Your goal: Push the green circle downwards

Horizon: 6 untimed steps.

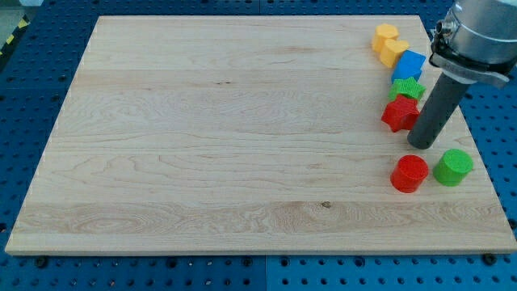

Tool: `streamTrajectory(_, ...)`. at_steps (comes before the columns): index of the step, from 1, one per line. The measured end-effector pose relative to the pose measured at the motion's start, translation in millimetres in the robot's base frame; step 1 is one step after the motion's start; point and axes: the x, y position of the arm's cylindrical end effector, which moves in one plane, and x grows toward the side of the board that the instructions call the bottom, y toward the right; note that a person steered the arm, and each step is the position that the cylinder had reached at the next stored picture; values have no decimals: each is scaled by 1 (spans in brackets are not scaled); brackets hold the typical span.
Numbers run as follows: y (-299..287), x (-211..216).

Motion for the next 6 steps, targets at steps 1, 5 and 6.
streamTrajectory(1, 27, 8)
streamTrajectory(5, 34, 37)
streamTrajectory(6, 32, 39)
